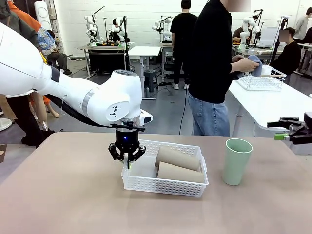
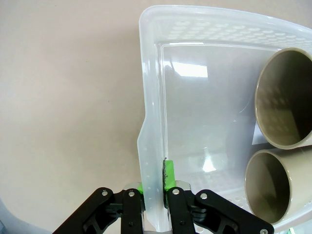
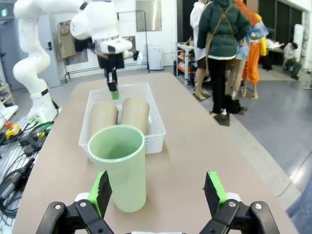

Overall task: Clean and organize the cups into the basket.
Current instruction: Pick up the Reusable plastic cup from the right side of the table and stack it inside the Organizing basket in the center of the table.

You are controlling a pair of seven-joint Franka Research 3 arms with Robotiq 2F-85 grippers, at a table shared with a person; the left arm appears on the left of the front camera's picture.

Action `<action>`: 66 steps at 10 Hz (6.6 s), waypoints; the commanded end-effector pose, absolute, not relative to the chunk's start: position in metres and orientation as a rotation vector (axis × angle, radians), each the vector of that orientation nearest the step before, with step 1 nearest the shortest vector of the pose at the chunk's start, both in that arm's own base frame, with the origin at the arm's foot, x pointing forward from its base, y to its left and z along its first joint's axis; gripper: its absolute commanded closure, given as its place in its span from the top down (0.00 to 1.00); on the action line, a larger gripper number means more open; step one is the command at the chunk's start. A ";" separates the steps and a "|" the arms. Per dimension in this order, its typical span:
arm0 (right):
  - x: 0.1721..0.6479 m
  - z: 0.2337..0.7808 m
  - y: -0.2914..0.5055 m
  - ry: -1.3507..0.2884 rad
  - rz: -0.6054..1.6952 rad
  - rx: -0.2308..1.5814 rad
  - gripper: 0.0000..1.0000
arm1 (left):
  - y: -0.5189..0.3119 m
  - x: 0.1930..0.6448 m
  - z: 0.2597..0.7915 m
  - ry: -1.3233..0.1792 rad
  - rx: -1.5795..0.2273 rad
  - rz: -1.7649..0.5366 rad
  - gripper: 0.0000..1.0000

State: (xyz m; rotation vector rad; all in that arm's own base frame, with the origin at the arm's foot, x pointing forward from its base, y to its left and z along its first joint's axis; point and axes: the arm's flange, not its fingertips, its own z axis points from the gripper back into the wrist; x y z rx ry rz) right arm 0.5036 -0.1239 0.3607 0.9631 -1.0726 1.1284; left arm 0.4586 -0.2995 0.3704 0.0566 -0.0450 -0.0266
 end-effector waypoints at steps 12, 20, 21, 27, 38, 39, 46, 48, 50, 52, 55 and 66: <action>0.507 0.259 -0.062 -0.856 1.344 0.969 1.00 | -0.300 0.458 0.373 -0.051 0.059 -0.022 0.00; 0.510 0.257 -0.048 -0.854 1.334 1.013 1.00 | -0.300 0.458 0.373 -0.051 0.059 -0.022 0.00; 0.510 0.257 -0.048 -0.854 1.334 1.013 1.00 | -0.300 0.458 0.373 -0.051 0.059 -0.022 0.00; 0.509 0.241 -0.022 -0.846 1.342 1.074 1.00 | -0.300 0.458 0.373 -0.051 0.059 -0.022 0.00; 0.513 0.228 0.008 -0.910 1.397 1.197 0.80 | -0.300 0.458 0.373 -0.051 0.059 -0.022 0.00; 0.513 0.229 0.008 -0.913 1.399 1.201 0.80 | -0.300 0.458 0.373 -0.051 0.059 -0.022 0.00; 0.498 0.307 0.015 -1.013 1.226 0.881 0.20 | -0.300 0.458 0.373 -0.051 0.059 -0.022 0.00; 0.481 0.374 0.024 -1.109 1.180 0.795 0.20 | -0.300 0.458 0.373 -0.051 0.059 -0.022 0.00; 0.469 0.411 0.026 -1.148 1.168 0.809 0.20 | -0.300 0.458 0.373 -0.051 0.059 -0.022 0.00; 0.463 0.417 0.022 -1.139 1.151 0.841 0.20 | -0.300 0.458 0.373 -0.051 0.059 -0.022 0.00; 0.470 0.428 0.019 -1.160 1.196 0.813 0.20 | -0.300 0.458 0.373 -0.051 0.059 -0.022 0.00; 0.427 0.493 0.215 -0.352 1.821 0.583 0.81 | -0.300 0.458 0.373 -0.051 0.059 -0.022 0.00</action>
